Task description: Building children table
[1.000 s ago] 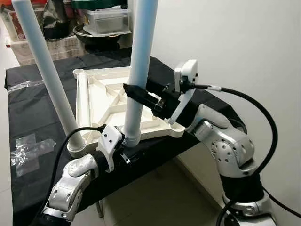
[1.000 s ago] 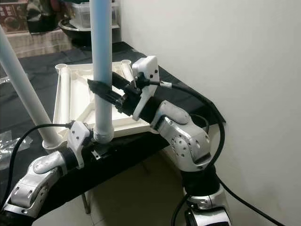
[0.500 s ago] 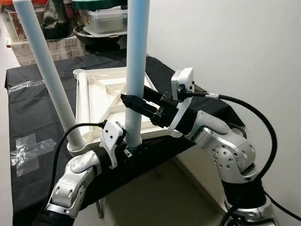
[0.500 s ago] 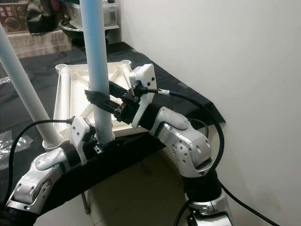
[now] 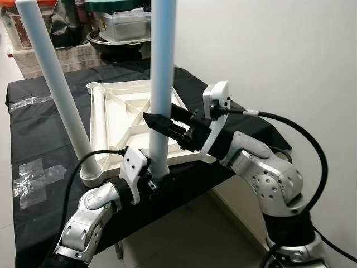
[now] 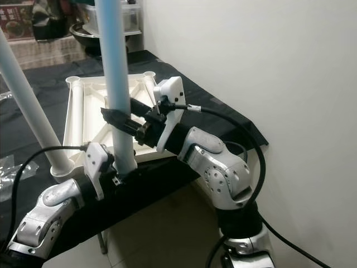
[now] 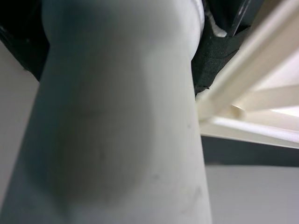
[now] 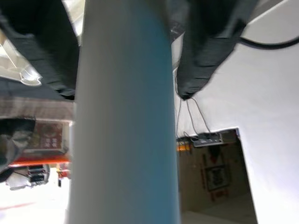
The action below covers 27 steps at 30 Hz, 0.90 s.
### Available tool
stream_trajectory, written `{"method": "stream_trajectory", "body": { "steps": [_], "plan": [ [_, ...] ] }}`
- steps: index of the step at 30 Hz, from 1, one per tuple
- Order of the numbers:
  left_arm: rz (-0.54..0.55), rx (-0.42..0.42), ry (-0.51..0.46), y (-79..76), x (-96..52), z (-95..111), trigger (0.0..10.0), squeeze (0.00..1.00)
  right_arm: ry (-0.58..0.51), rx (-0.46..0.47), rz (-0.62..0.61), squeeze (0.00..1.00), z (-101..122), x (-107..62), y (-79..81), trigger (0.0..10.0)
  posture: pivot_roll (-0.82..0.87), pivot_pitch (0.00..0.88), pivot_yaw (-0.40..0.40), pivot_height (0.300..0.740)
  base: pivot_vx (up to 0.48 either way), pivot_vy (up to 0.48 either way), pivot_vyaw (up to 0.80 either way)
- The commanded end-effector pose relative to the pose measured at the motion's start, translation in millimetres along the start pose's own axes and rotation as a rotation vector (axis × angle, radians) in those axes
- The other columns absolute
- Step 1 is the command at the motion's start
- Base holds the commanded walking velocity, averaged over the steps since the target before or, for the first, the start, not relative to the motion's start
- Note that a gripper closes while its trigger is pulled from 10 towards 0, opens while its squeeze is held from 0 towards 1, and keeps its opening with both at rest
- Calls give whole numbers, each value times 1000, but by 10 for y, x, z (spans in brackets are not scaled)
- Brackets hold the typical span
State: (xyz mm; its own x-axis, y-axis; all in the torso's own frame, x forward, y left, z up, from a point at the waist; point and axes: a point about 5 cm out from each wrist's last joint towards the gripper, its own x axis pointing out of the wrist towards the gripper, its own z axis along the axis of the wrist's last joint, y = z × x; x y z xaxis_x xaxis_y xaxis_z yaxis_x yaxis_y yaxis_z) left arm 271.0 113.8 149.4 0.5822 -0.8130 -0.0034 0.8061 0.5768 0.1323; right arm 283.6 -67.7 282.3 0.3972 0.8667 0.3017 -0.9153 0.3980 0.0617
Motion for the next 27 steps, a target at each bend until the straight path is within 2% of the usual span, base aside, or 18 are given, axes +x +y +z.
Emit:
{"method": "stream_trajectory", "body": {
  "steps": [1, 4, 5, 6, 7, 11, 16, 17, 18, 21, 27],
  "plan": [
    [-22, 29, 10, -13, -24, 16, 10000, 0, -3, 19, 32, 1000, 24, -16, 10, 10000, -32, 0, -50, 740, 0, 0, 0],
    [-36, 60, 34, -11, -48, 2, 10000, 0, 9, 29, 64, 1000, 24, -34, 19, 10000, -34, 0, -48, 740, 0, 0, 0],
    [-71, 95, 70, -29, -93, -38, 10000, 0, 39, 34, 74, 1000, 16, -45, -2, 10000, -36, 0, -46, 740, 0, 0, 0],
    [-99, 117, 98, -41, -131, -71, 10000, 0, 70, 48, 99, 835, 3, -57, -7, 10000, -34, 0, -47, 740, 0, 0, 0],
    [-123, 132, 118, -50, -159, -92, 10000, 0, 93, 55, 126, 0, -7, -70, 3, 10000, -34, 0, -47, 740, 0, 0, 0],
    [-153, 145, 138, -60, -173, -115, 10000, 0, 129, 80, 207, 0, -66, -97, 104, 10000, -31, 0, -50, 740, 0, 0, 0],
    [-159, 148, 141, -68, -167, -127, 10000, 0, 129, 96, 221, 0, -95, -97, 139, 10000, -35, 0, -50, 740, 0, 0, 0],
    [-159, 148, 142, -72, -157, -134, 10000, 0, 120, 114, 229, 0, -100, -94, 154, 9020, -36, 0, -50, 740, 0, 0, 0],
    [-158, 144, 137, -78, -143, -136, 10000, 0, 100, 148, 235, 0, -99, -89, 169, 0, -39, 0, -50, 740, 0, 0, 0],
    [-162, 132, 123, -109, -99, -137, 10000, 0, 61, 192, 242, 0, -99, -83, 198, 0, -42, 0, -51, 740, 0, 0, 0],
    [-183, 127, 111, -162, -62, -146, 10000, 0, 34, 203, 230, 0, -117, -53, 212, 0, -44, 0, -50, 740, 0, 0, 0]
  ]
}}
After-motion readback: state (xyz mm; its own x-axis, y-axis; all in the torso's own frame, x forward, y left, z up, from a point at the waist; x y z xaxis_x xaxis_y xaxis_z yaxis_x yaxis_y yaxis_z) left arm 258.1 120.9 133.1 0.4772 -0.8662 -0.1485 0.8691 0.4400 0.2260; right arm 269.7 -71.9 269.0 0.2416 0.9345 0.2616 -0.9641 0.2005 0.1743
